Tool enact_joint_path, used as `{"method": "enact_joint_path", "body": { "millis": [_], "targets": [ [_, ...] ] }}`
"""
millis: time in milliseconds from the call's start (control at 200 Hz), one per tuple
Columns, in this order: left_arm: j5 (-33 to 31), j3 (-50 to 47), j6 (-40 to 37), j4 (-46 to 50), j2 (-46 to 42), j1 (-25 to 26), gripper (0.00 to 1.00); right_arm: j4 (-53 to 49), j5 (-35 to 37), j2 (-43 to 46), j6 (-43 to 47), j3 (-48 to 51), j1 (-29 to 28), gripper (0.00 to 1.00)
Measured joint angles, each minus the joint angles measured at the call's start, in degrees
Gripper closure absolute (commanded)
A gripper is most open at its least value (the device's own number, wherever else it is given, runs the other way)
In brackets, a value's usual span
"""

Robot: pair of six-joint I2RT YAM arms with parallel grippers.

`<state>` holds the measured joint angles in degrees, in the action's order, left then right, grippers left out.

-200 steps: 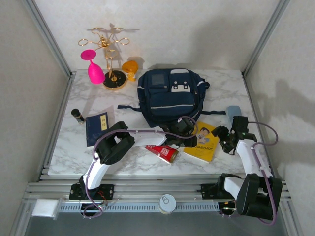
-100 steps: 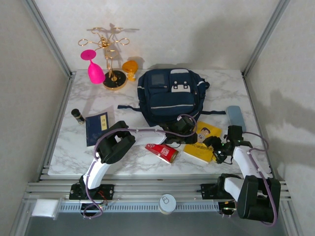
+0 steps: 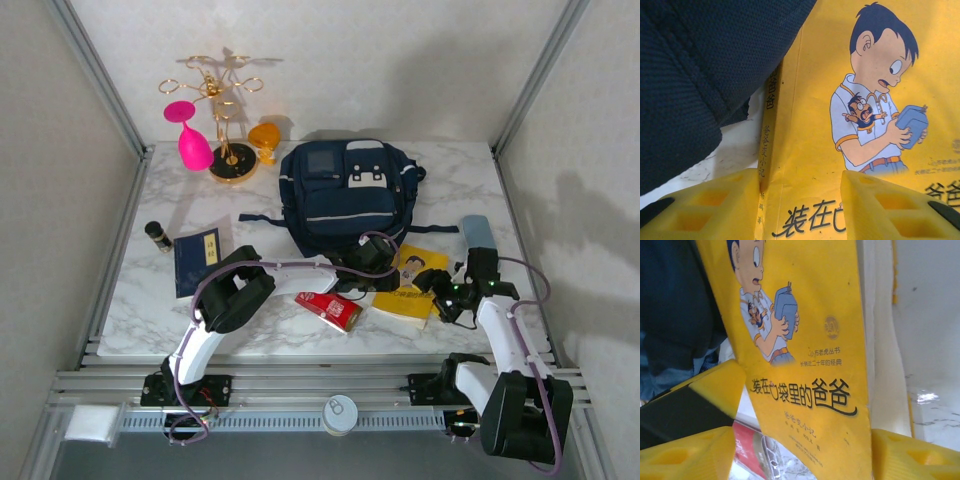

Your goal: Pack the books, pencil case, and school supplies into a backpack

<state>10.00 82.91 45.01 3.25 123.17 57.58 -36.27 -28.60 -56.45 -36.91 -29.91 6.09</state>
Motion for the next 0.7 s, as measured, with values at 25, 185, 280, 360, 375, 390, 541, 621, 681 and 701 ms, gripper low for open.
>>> {"method": "enact_joint_path", "body": {
  "millis": [25,185,280,360,375,390,541,621,681,701],
  "targets": [
    [0.0,0.0,0.0,0.0,0.0,0.0,0.55,0.0,-0.3,0.0,0.1,0.0,0.0,0.41],
    [0.0,0.0,0.0,0.0,0.3,0.0,0.55,-0.7,-0.9,-0.4,2.1,-0.9,0.0,0.54],
    [0.0,0.0,0.0,0.0,0.4,0.0,0.55,-0.9,-0.6,-0.3,3.0,-1.2,0.0,0.64],
    [0.0,0.0,0.0,0.0,0.5,0.0,0.55,-0.9,-0.5,-0.3,3.2,-1.2,0.0,0.70],
    [0.0,0.1,0.0,0.0,0.5,0.0,0.55,-0.9,-0.5,-0.3,3.3,-1.2,0.0,0.72],
    [0.0,0.1,0.0,0.0,0.5,0.0,0.55,-0.9,-0.5,-0.3,3.2,-1.2,0.0,0.74],
    [0.0,0.2,-0.2,0.0,0.6,0.0,0.55,-0.9,0.0,-0.2,3.8,-1.2,0.2,0.88],
    [0.0,0.2,-0.2,0.0,0.7,0.0,0.55,-1.0,0.1,0.3,3.7,-1.2,0.3,0.91],
    [0.1,0.3,-0.2,0.0,0.7,0.0,0.54,-1.0,0.1,0.7,3.7,-1.2,0.3,0.93],
    [0.2,0.5,-0.2,0.0,0.8,0.0,0.53,-1.0,0.1,0.8,3.7,-1.2,0.3,0.95]
  ]
}}
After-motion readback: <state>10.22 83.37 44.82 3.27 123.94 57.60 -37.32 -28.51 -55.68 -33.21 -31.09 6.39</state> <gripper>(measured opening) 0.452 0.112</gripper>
